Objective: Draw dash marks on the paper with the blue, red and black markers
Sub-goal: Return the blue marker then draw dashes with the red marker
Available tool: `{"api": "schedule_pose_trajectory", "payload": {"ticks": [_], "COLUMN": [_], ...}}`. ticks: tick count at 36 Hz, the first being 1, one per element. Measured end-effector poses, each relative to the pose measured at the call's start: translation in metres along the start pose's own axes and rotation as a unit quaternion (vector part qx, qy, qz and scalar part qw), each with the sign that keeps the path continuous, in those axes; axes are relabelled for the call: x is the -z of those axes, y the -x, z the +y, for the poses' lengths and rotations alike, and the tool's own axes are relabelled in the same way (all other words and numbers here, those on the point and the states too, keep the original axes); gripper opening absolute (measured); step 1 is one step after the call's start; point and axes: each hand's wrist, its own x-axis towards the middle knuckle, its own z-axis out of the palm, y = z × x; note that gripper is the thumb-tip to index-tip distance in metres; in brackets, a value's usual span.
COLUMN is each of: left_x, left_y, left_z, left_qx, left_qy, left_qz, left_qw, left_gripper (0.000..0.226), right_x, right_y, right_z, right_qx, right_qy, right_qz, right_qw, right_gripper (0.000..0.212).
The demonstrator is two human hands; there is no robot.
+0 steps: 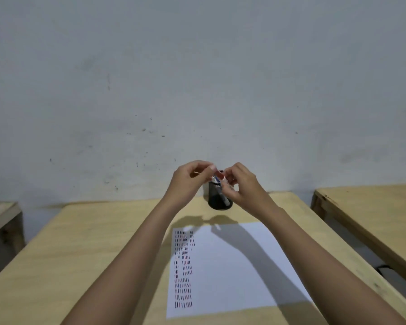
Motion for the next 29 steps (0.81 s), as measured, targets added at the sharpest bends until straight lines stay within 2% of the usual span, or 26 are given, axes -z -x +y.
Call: {"api": "schedule_pose_trajectory", "payload": {"ticks": [4,6,10,16,20,23,26,29], "left_x": [-0.003,-0.004,-0.001,0.015,0.022,0.022,0.015,0.007], "left_y": [0.018,0.025,0.037,0.049,0.054,0.058,0.061,0.062], "left_z": [-0.004,-0.004,-0.005,-0.012,-0.022,-0.031,-0.037,-0.042], "left_qx": [-0.008,-0.013,-0.026,-0.007,0.026,0.058,0.083,0.084], "left_qy": [-0.073,-0.072,-0.063,0.015,0.098,0.175,0.217,0.190], "left_qz": [-0.006,0.004,0.033,0.102,0.137,0.153,0.163,0.158], "left_qw": [0.997,0.997,0.997,0.995,0.985,0.971,0.959,0.965], "left_gripper": [0.008,0.005,0.016,0.011,0.009,0.010,0.010,0.012], "right_x": [-0.003,-0.004,-0.003,0.004,0.005,-0.001,-0.016,-0.032], "right_y": [0.016,0.022,0.031,0.040,0.044,0.048,0.050,0.050], "right_z": [-0.011,-0.013,-0.020,-0.011,-0.007,-0.008,-0.012,-0.023], "right_qx": [0.013,0.007,-0.013,-0.088,-0.150,-0.199,-0.273,-0.321], "right_qy": [0.012,0.010,-0.039,-0.119,-0.241,-0.368,-0.524,-0.616], "right_qz": [-0.022,-0.029,-0.053,-0.076,-0.038,0.026,0.087,0.117], "right_qw": [1.000,1.000,0.998,0.986,0.958,0.908,0.802,0.710], "right_gripper": [0.012,0.014,0.011,0.006,0.005,0.006,0.008,0.009]}}
